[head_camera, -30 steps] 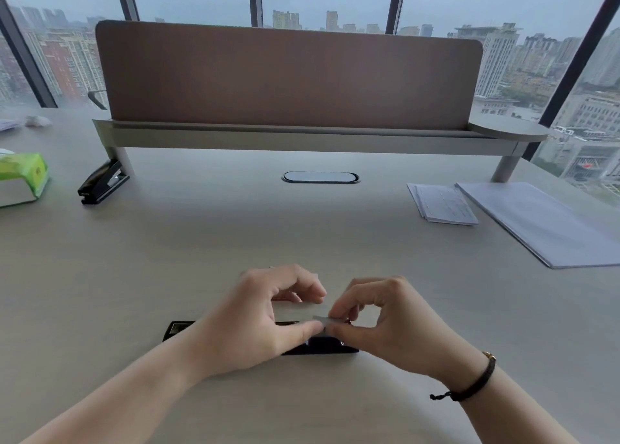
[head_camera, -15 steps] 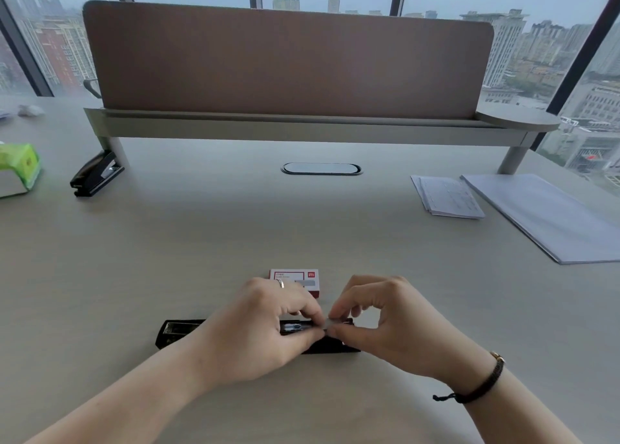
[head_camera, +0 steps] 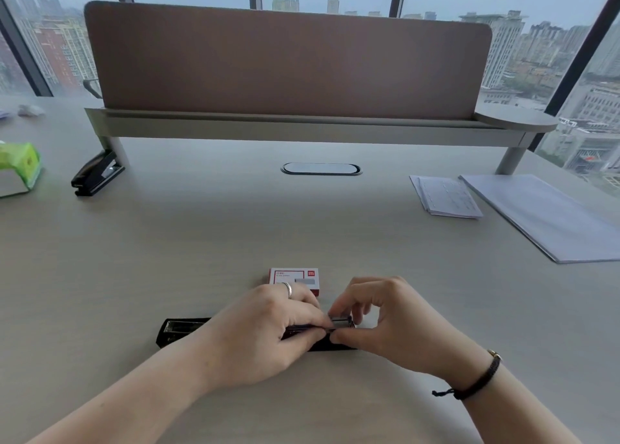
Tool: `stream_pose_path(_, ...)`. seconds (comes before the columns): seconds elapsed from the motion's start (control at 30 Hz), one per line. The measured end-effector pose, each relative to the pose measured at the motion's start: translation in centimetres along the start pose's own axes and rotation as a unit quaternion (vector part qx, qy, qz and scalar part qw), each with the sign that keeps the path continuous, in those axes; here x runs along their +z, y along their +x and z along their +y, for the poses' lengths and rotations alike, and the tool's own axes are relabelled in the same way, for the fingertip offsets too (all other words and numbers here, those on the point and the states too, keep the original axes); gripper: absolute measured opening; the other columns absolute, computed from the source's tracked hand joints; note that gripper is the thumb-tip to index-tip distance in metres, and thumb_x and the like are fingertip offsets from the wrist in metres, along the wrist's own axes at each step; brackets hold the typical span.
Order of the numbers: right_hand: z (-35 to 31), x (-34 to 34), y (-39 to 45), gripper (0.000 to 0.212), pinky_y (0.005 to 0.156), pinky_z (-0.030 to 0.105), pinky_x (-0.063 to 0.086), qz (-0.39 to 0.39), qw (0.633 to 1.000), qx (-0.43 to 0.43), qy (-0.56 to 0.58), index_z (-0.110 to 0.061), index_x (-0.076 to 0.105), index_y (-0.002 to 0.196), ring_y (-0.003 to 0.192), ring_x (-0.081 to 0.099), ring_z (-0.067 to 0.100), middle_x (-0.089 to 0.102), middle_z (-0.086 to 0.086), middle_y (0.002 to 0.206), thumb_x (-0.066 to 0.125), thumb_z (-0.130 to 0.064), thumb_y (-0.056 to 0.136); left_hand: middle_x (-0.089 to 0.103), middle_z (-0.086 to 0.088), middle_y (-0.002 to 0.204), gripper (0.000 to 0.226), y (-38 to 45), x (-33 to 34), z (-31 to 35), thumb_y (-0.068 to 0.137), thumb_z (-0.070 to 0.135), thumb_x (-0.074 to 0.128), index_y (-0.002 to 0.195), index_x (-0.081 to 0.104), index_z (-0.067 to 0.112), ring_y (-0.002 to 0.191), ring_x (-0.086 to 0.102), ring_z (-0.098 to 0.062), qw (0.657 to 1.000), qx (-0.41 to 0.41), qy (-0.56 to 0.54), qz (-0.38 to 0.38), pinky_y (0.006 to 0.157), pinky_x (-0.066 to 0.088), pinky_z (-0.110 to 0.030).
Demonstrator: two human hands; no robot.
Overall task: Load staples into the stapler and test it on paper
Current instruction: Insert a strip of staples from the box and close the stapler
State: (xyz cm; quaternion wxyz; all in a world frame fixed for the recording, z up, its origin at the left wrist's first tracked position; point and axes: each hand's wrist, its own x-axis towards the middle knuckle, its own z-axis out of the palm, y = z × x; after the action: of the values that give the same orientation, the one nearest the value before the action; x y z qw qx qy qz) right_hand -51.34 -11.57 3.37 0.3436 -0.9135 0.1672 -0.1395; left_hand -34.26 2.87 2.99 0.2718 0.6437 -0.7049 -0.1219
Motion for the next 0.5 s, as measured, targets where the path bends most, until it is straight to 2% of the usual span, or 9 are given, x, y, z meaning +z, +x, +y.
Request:
stream_pose_path(0.07,0.0,0.1,0.0,0.014,0.066,0.012,0.044,0.001,1.000,0.004,0.010,-0.029,0.077,0.083,0.078,0.062,0.011,0.066,-0.010,0.078,0.084,-0.026,0.072,0.058,0.021,0.101,0.025,0.0,0.0,0.0,0.096,0.032,0.056,0.115,0.069,0.040,0.091,0.059,0.000,1.000,-0.006,0.008,-0.017,0.080,0.050,-0.022)
stream_pose_path(0.23,0.0,0.6,0.3,0.016,0.065,0.029,0.051,0.008,0.998,0.031,0.048,-0.025,0.076,0.079,0.067,0.062,0.014,0.068,-0.005,0.080,0.088,-0.024,0.067,0.056,0.021,0.109,0.031,0.1,-0.1,0.0,0.096,0.036,0.051,0.124,0.059,0.047,0.099,0.056,-0.003,0.998,-0.010,0.029,-0.050,0.086,0.049,-0.031)
stream_pose_path(0.3,0.1,0.9,0.4,0.017,0.061,0.027,0.047,0.004,0.998,0.038,0.054,-0.026,0.076,0.079,0.062,0.056,0.010,0.066,-0.009,0.076,0.089,-0.026,0.067,0.058,0.026,0.107,0.029,0.1,-0.5,0.1,0.093,0.035,0.059,0.120,0.060,0.044,0.098,0.056,0.001,0.999,-0.013,0.023,-0.041,0.087,0.049,-0.026)
stream_pose_path(0.4,0.3,0.9,0.4,0.018,0.059,0.023,0.042,-0.002,0.998,0.044,0.054,-0.027,0.074,0.078,0.060,0.050,0.003,0.061,-0.011,0.069,0.088,-0.028,0.067,0.052,0.038,0.101,0.037,-0.2,-1.5,-0.1,0.084,0.041,0.071,0.114,0.050,0.046,0.090,0.056,0.003,0.998,-0.058,0.019,-0.022,0.080,0.047,-0.016)
stream_pose_path(0.5,0.4,0.9,0.5,0.018,0.057,0.024,0.040,-0.001,0.997,0.060,0.049,-0.028,0.073,0.077,0.056,0.047,0.004,0.058,-0.009,0.064,0.088,-0.030,0.066,0.052,0.030,0.107,0.045,-1.2,-2.7,-0.8,0.078,0.051,0.072,0.112,0.042,0.049,0.093,0.054,0.005,0.991,-0.119,0.044,-0.054,0.083,0.045,-0.016)
